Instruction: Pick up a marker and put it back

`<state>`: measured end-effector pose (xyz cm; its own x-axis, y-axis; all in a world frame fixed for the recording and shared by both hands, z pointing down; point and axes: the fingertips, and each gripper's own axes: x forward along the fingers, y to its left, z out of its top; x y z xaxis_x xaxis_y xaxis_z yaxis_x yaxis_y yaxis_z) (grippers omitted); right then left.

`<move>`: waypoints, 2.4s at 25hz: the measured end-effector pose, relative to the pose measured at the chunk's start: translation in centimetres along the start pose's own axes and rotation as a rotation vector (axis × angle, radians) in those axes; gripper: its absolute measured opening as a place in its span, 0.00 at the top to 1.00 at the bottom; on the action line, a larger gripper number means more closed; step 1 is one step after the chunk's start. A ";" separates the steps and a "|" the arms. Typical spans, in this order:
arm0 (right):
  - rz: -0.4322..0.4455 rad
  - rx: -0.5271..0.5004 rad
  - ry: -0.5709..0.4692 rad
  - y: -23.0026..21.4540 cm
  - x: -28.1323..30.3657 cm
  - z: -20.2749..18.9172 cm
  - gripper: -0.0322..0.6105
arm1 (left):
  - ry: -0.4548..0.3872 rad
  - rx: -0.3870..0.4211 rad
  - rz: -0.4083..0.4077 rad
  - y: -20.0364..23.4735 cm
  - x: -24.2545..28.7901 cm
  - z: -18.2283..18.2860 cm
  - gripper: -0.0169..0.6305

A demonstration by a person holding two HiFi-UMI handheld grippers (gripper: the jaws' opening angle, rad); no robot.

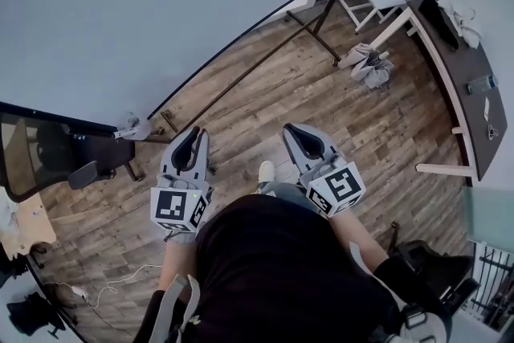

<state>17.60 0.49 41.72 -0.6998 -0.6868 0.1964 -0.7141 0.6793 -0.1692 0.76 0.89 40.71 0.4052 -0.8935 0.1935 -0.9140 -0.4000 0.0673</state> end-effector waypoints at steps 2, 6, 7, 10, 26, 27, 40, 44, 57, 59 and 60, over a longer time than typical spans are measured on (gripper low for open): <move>0.029 0.005 0.004 -1.3 0.8 0.2 0.92 | 0.001 -0.009 0.031 0.1 1.3 0.2 0.90; 0.064 0.024 0.019 -3.4 2.2 0.0 0.92 | -0.002 -0.030 0.101 0.8 3.0 0.2 0.90; 0.072 0.026 0.025 -3.8 2.5 0.0 0.92 | -0.003 -0.038 0.114 0.9 3.3 0.2 0.90; 0.098 0.015 0.037 -4.2 3.6 0.2 0.92 | -0.009 -0.069 0.145 1.3 3.6 0.0 0.90; 0.294 -0.098 0.108 0.8 13.6 2.0 0.92 | -0.021 -0.162 0.352 10.0 -0.2 -1.8 0.90; 0.305 -0.105 0.111 1.2 14.3 2.2 0.92 | -0.023 -0.169 0.364 10.7 -0.6 -1.9 0.90; 0.427 -0.156 0.143 6.6 21.8 2.9 0.92 | -0.002 -0.252 0.535 17.3 -6.0 -5.2 0.90; 0.449 -0.163 0.150 8.2 23.3 2.7 0.92 | 0.010 -0.267 0.583 19.4 -7.7 -6.2 0.90; 0.470 -0.173 0.157 10.6 26.6 2.0 0.92 | 0.034 -0.307 0.661 24.1 -10.1 -8.0 0.86; 0.474 -0.173 0.156 10.7 26.8 1.9 0.92 | 0.032 -0.316 0.656 24.4 -9.9 -8.1 0.85; 0.474 -0.172 0.155 10.8 26.9 1.8 0.92 | 0.031 -0.317 0.654 24.5 -9.8 -8.1 0.84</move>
<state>-8.93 -11.09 43.44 -0.9252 -0.2570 0.2792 -0.2981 0.9475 -0.1158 -25.77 1.52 48.35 -0.2218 -0.9215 0.3188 -0.9321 0.2964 0.2080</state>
